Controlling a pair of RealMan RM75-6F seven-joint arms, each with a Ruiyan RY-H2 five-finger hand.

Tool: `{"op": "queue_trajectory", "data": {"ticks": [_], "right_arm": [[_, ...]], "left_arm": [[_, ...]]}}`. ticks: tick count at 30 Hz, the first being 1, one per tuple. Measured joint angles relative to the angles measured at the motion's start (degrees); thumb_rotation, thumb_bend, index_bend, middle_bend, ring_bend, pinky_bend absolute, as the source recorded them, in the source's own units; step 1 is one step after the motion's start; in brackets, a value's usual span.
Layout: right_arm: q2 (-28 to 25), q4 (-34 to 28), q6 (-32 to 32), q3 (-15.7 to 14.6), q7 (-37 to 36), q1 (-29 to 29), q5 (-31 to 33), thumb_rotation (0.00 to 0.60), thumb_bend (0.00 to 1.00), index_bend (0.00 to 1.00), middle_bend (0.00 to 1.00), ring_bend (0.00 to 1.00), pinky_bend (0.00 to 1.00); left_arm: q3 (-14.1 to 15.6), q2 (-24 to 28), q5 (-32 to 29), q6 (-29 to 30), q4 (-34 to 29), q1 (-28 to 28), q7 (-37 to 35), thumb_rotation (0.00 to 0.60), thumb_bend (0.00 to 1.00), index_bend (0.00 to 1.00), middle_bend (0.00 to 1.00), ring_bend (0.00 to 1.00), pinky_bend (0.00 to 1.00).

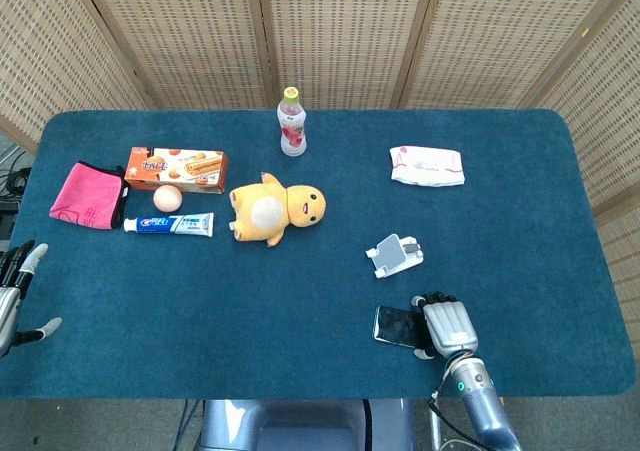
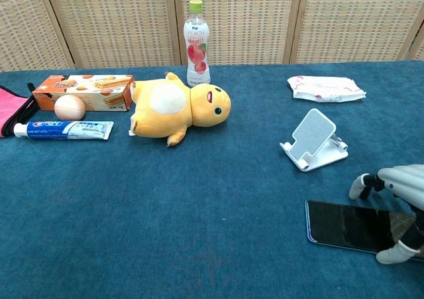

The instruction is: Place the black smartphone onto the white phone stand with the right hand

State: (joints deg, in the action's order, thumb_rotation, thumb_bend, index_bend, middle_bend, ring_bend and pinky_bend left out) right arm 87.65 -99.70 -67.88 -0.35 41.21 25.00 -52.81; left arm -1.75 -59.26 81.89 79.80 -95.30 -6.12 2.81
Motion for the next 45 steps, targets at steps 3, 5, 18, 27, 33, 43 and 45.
{"op": "queue_trajectory", "data": {"ticks": [3,5,18,27,33,43,45], "right_arm": [[0.59,1.02,-0.76,-0.42,-0.1,-0.19,-1.88,0.6,0.2,0.37,0.38,0.27,0.26],[0.92,1.32,-1.29,-0.86,0.13,-0.32,-2.81,0.6,0.23,0.38,0.4,0.28,0.26],[-0.54,-0.13,-1.93,-1.06,0.53,-0.33,-5.1,0.6,0.26,0.44,0.47,0.34,0.26],[-2.96,-1.72,-4.09,-1.72,-0.06,-1.0,-10.28,0.6,0.26,0.44,0.48,0.34,0.27],[-5.08,-2.57,-4.63,-1.67,0.47,-0.52,-14.51,0.6,0.26,0.44,0.48,0.34,0.28],[-12.95,-5.99,-3.64,2.09,5.14,4.24,-21.45,0.6,0.26,0.44,0.47,0.34,0.28],[-15.05,-6.85,-2.44,3.72,7.17,5.95,-21.05,0.6,0.26,0.44,0.47,0.34,0.28]], "left_arm": [[-0.03,-0.03,-0.14,-0.07,-0.09,-0.04,0.17,0.6,0.0,0.0,0.0,0.0,0.0],[-0.02,-0.03,-0.19,-0.15,-0.17,-0.09,0.35,0.6,0.0,0.0,0.0,0.0,0.0],[-0.02,0.23,-0.15,-0.08,-0.53,-0.13,0.09,0.6,0.0,0.0,0.0,0.0,0.0],[0.05,0.29,0.02,0.27,-0.33,0.07,-0.38,0.6,0.0,0.0,0.0,0.0,0.0],[0.15,0.34,0.26,0.42,-0.07,0.16,-0.81,0.6,0.0,0.0,0.0,0.0,0.0],[0.2,0.67,0.49,0.7,0.1,0.36,-1.94,0.6,0.0,0.0,0.0,0.0,0.0],[0.22,0.8,0.58,0.69,0.07,0.37,-2.24,0.6,0.0,0.0,0.0,0.0,0.0]]}}
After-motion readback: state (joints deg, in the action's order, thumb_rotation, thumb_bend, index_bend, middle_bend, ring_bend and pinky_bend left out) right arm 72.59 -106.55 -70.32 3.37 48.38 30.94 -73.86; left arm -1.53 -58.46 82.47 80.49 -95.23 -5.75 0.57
